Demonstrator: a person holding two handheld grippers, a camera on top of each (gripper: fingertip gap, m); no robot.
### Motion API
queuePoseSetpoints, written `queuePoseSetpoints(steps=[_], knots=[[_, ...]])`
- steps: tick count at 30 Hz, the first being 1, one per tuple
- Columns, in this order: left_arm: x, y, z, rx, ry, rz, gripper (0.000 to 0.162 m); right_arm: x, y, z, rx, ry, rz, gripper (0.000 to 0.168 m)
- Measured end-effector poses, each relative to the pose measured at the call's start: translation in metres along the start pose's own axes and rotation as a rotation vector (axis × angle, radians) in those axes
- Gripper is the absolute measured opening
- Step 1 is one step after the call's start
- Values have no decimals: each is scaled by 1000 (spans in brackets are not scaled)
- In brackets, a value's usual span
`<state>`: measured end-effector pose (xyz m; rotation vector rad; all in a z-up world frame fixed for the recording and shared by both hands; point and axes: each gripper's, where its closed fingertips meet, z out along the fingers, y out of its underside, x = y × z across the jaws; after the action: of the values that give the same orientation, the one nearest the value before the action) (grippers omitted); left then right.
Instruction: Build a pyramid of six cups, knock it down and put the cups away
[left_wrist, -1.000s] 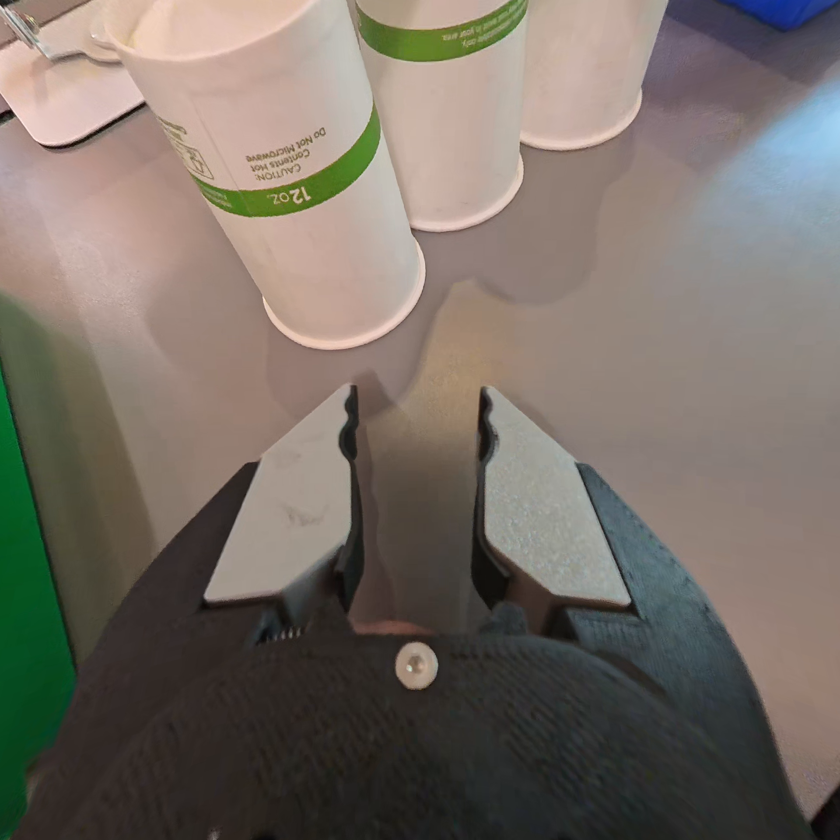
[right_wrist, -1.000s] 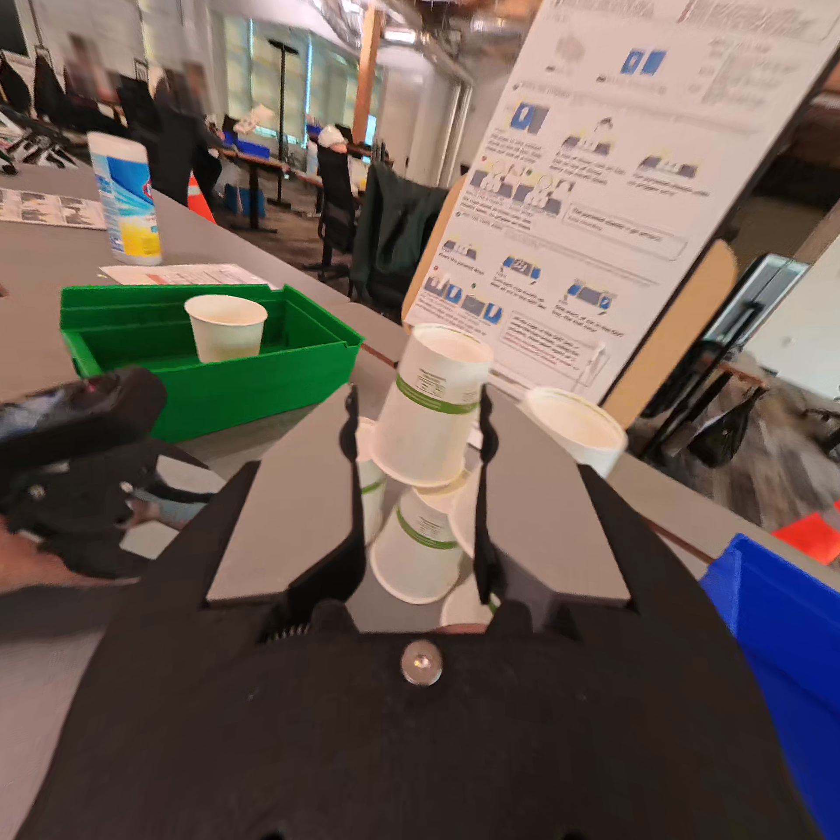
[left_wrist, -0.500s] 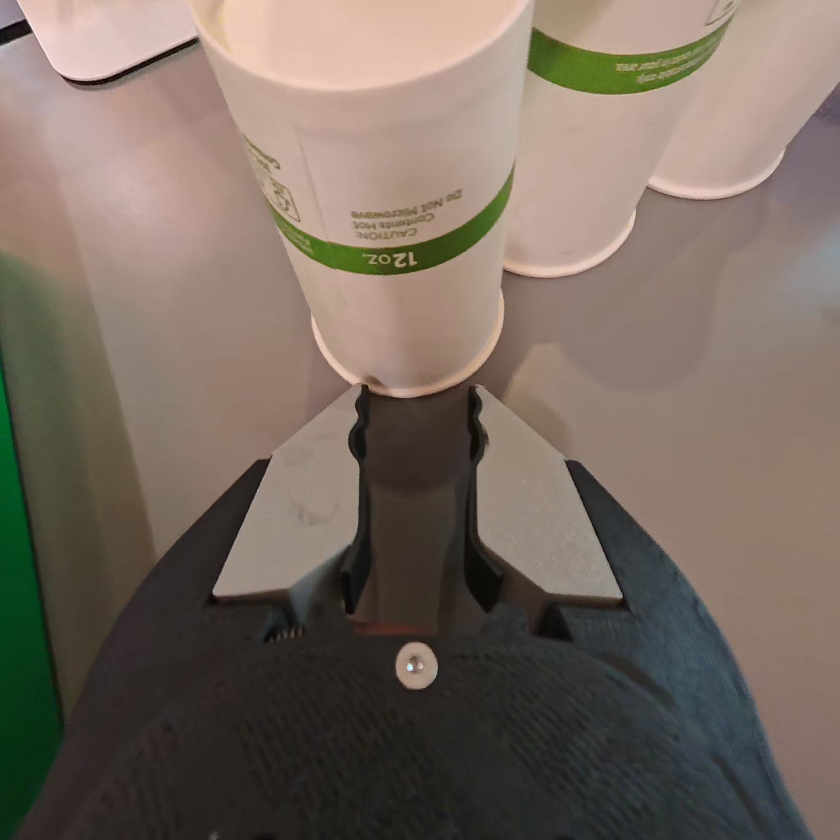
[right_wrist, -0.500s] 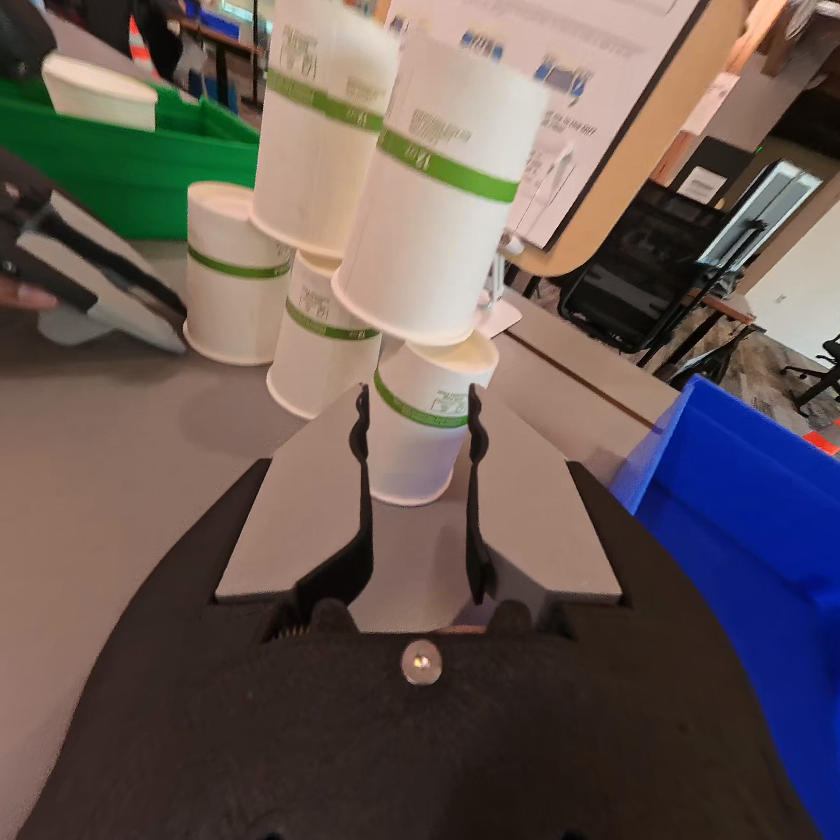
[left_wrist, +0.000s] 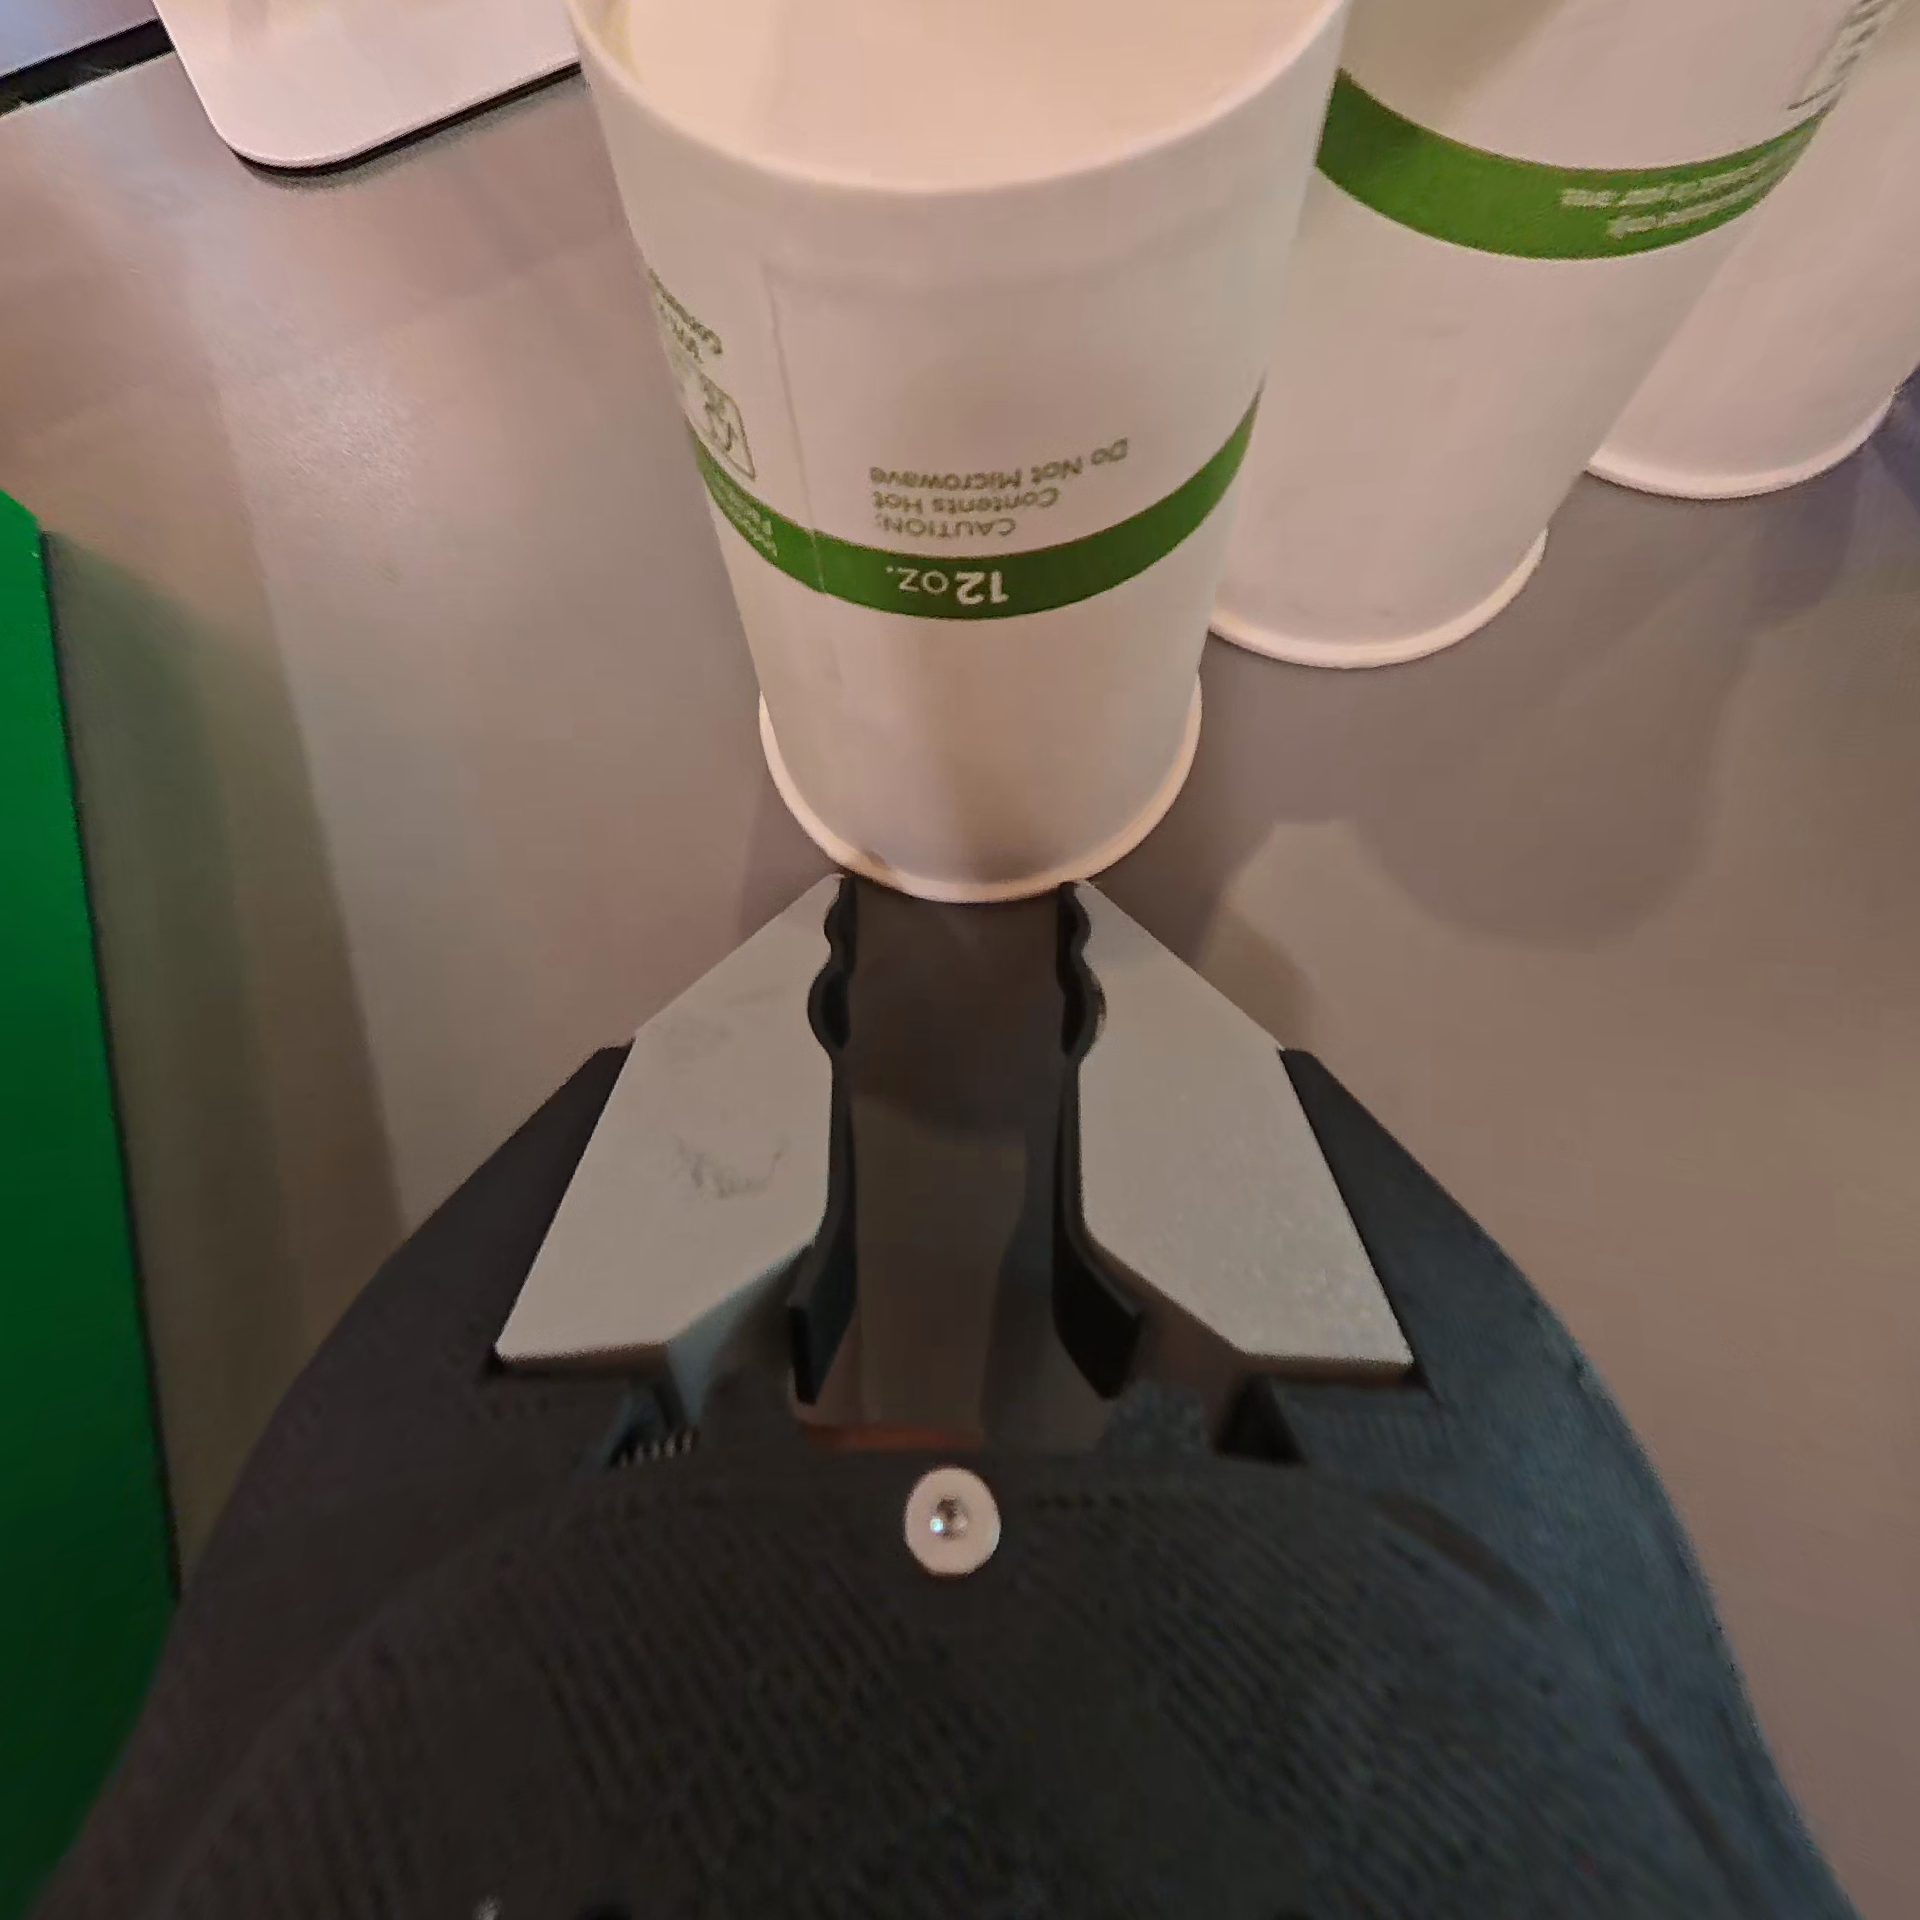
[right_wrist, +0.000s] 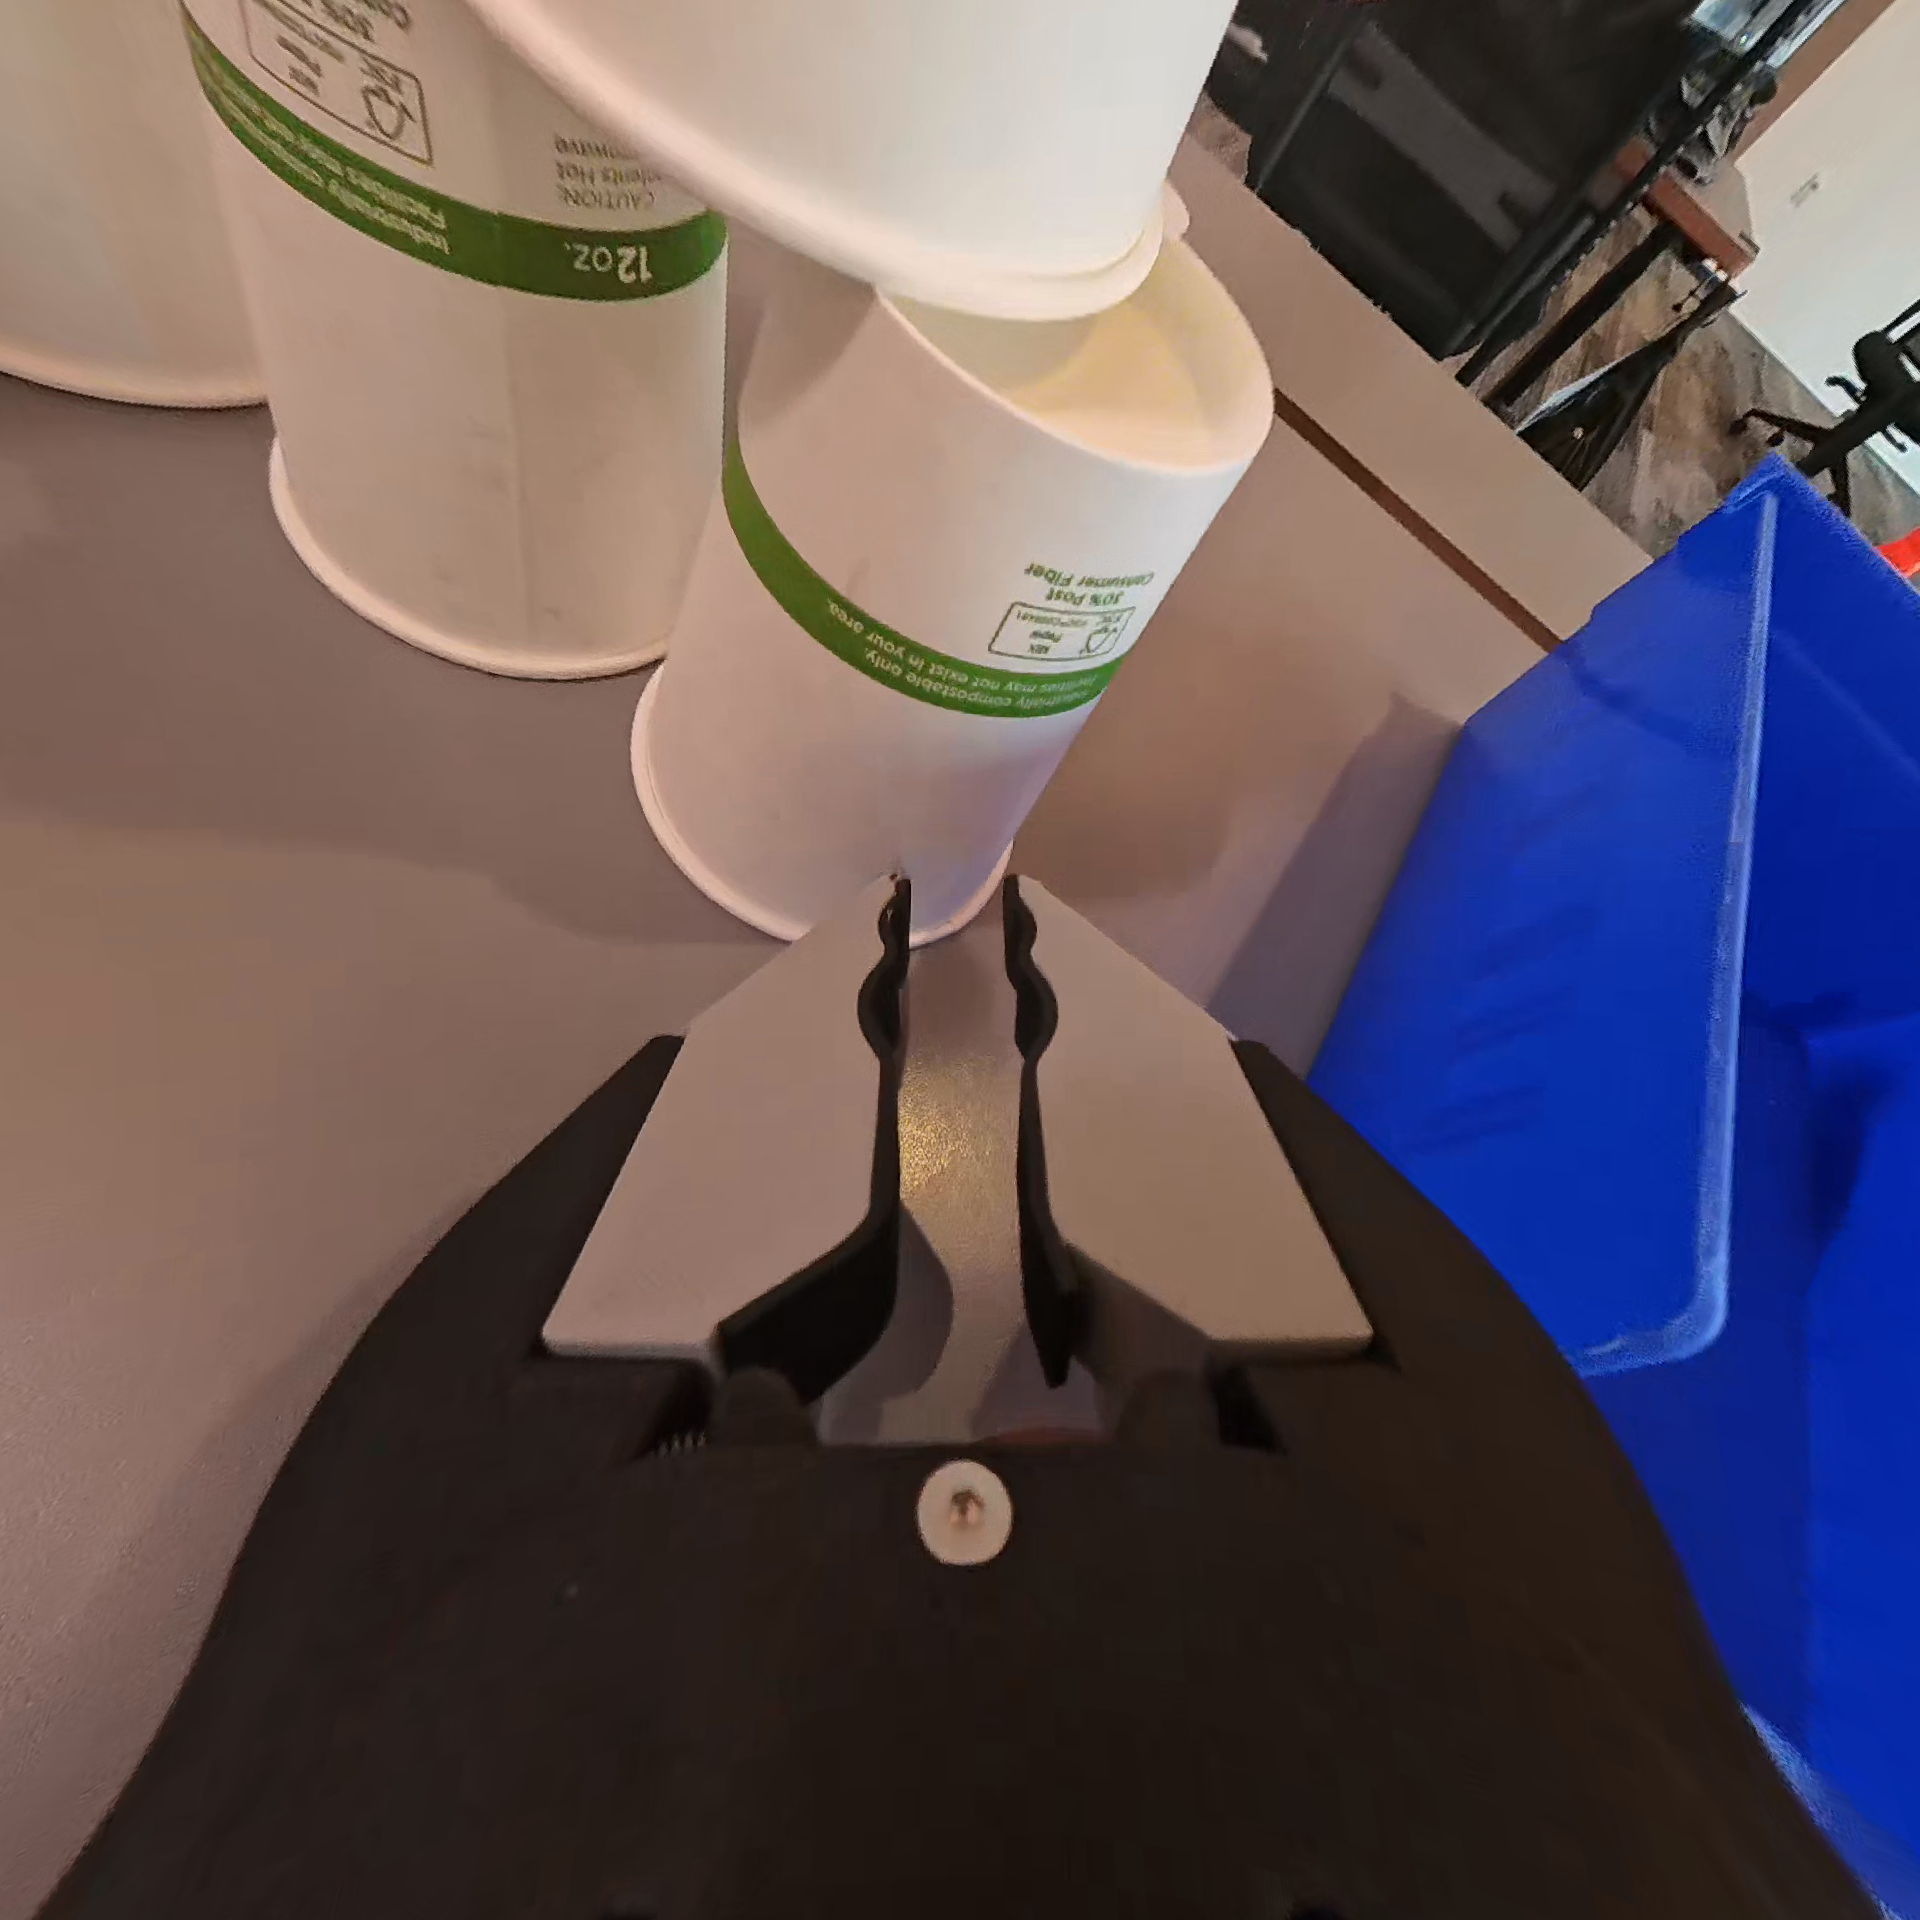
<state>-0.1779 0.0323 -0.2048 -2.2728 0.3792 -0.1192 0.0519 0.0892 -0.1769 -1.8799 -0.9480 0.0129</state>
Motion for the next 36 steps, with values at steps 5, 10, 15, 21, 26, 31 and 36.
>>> queuePoseSetpoints(steps=[5,10,15,21,26,31,36], knots=[[-5,-1,1,1,-12,0,35,-2,3,6,-14,-4,-25,21],[-7,-2,1,6,-19,-6,36,-2,-2,1,23,-17,-11,29],[-10,-6,-10,68,-89,17,55,-8,-17,-14,137,-104,63,30],[12,3,-38,139,-35,61,62,-11,-36,-31,266,-172,104,30],[-9,-13,-118,218,-146,240,63,-17,-38,-34,279,-182,78,31],[-114,-58,-179,233,-374,269,39,-19,-45,-39,304,-169,46,32],[-200,-30,-145,-49,-368,137,53,-14,-43,-39,300,-141,48,31]])
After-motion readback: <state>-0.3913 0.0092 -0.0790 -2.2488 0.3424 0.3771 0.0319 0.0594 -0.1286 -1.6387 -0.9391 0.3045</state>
